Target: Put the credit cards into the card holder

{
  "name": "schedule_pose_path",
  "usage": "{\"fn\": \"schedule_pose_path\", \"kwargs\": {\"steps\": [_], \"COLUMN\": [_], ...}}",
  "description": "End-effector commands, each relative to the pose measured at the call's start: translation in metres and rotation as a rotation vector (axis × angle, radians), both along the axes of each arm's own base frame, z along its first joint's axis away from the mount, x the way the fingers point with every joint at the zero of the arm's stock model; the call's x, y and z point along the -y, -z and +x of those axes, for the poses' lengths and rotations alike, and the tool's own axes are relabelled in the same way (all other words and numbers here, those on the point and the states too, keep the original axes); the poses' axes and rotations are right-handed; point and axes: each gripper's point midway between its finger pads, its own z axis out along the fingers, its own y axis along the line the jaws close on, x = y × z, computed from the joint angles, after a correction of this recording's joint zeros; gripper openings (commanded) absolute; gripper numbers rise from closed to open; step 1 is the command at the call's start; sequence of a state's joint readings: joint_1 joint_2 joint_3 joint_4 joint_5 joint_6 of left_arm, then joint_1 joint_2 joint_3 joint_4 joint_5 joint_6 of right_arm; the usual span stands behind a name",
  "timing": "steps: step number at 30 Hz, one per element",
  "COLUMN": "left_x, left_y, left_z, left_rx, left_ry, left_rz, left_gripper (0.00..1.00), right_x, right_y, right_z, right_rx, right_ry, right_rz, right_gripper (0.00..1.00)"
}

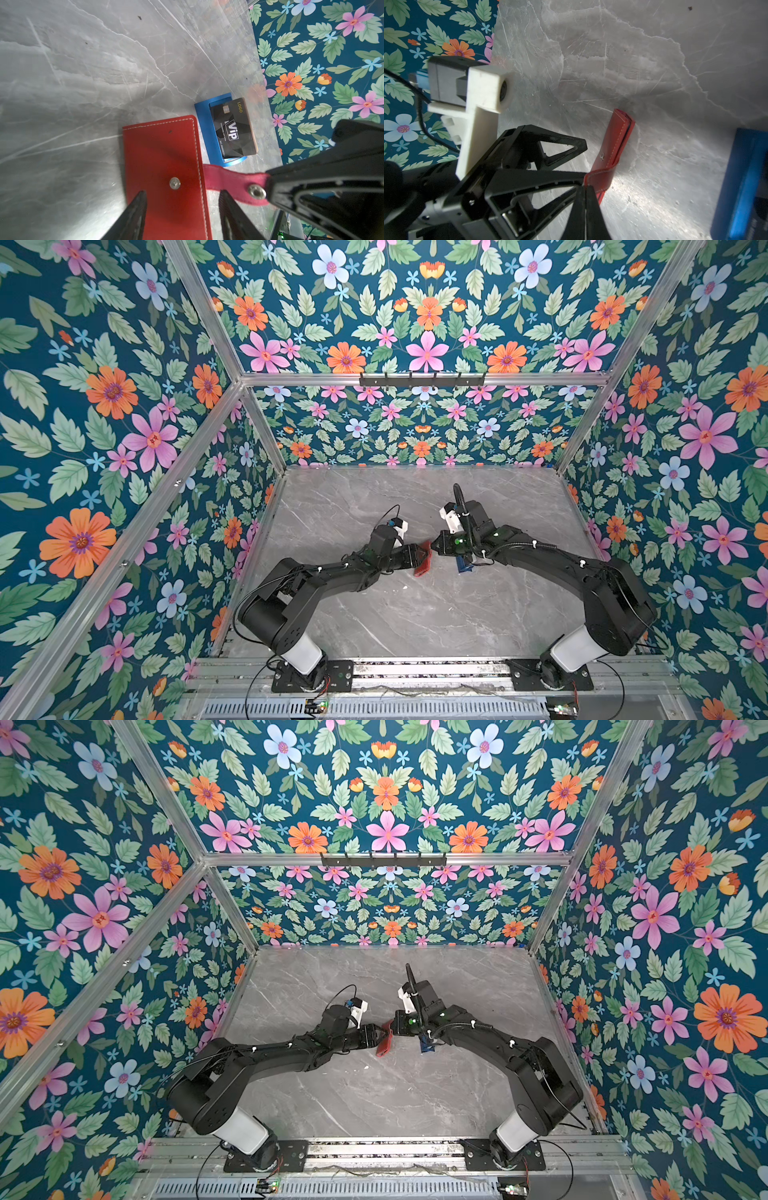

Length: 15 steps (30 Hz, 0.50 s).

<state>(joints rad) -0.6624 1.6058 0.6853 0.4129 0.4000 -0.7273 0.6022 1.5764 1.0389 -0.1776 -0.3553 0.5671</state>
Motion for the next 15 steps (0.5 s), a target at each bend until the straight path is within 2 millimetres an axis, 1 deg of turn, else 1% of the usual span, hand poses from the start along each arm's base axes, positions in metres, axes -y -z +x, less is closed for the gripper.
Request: {"fn": "schedule_pose_path", "kwargs": {"steps": [1,7,11,15], "left_x": [0.0051,0.0078,0.0068,0.0043], "left_y": [-0.0078,-0.0071,-0.0031,0.0013], "left_z": [0.0022,0.0015,0.0027,0.0031], "left_rx": [0.025,0.027,0.020,0.013], "left_ry": [0.015,0.027,0.020,0.006], "left_rz": [-0.025,-0.024,-0.011,0.009], "left_gripper": [0.58,0.58,0.57,0.52], "right_x": [-0.0048,-0.0064,-0.0074,-0.0074], "right_y": [-0.0065,-0.0099,-0.0120,-0.0102], "right_z": [0.0029,0.0030,0.0031,0.0035], "right_rx": [0.014,0.021,0.021,0.016], "right_ry": [-0.003,-0.008,-0.008,-0.004], "right_rz": [0.030,0.044,0.054,0.052], "right_gripper": [0.00,0.00,0.00,0.00]}}
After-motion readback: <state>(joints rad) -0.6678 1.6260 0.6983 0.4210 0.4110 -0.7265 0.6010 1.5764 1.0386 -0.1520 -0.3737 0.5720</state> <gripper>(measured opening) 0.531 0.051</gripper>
